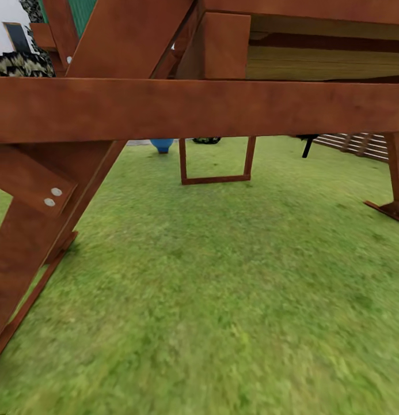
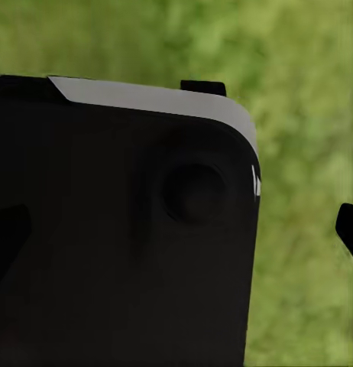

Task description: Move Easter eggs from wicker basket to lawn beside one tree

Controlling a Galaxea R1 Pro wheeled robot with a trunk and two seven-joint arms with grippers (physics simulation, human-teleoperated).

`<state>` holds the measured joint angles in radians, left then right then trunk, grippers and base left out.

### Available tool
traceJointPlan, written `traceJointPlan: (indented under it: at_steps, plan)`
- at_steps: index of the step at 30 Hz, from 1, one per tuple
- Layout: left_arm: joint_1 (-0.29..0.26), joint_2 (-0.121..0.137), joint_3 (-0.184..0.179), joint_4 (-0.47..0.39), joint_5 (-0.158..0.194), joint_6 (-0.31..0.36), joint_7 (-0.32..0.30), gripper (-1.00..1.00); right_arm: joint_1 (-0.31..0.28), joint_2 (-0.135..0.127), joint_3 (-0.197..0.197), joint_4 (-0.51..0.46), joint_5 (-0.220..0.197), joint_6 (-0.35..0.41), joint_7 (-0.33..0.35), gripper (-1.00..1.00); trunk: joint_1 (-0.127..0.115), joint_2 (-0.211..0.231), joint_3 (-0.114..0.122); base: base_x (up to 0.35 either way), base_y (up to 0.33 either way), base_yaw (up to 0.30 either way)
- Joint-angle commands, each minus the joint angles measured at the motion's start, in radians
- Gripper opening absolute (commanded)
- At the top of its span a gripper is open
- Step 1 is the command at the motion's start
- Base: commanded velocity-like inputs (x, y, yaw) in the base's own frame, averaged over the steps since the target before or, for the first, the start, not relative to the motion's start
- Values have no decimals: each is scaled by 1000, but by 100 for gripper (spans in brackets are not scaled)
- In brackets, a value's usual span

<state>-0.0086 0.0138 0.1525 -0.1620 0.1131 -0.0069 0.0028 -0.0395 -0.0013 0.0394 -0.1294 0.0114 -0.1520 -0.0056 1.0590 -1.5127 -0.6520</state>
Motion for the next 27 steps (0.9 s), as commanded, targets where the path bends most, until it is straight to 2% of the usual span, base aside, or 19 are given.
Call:
traceJointPlan:
  at_steps: [1, 5, 11, 16, 27]
  plan:
    - [-1, 0, -1, 0, 12, -1, 0, 100, 0, -1, 4, 0, 1, -3, -1, 100, 1, 0, -1, 328, 0, 156]
    - [-1, -1, 2, -11, 18, -1, -6, 100, 0, -4, 2, -5, 1, -3, -1, 100, 1, 0, -1, 246, 0, 64]
    - [-1, -7, 6, -16, 22, 2, -7, 100, 0, -5, 2, -8, 1, -3, -1, 100, 1, 0, -1, 29, 0, 6]
    - [-1, -15, 8, -16, 22, 2, -7, 100, 0, -4, 2, -8, 1, -3, 0, 100, 20, -35, -17, 1, 0, 0]
    - [-1, -13, 6, -20, 22, 1, -7, 100, 0, -5, -1, -17, 0, -3, 2, 100, 62, -112, -51, 0, 0, 0]
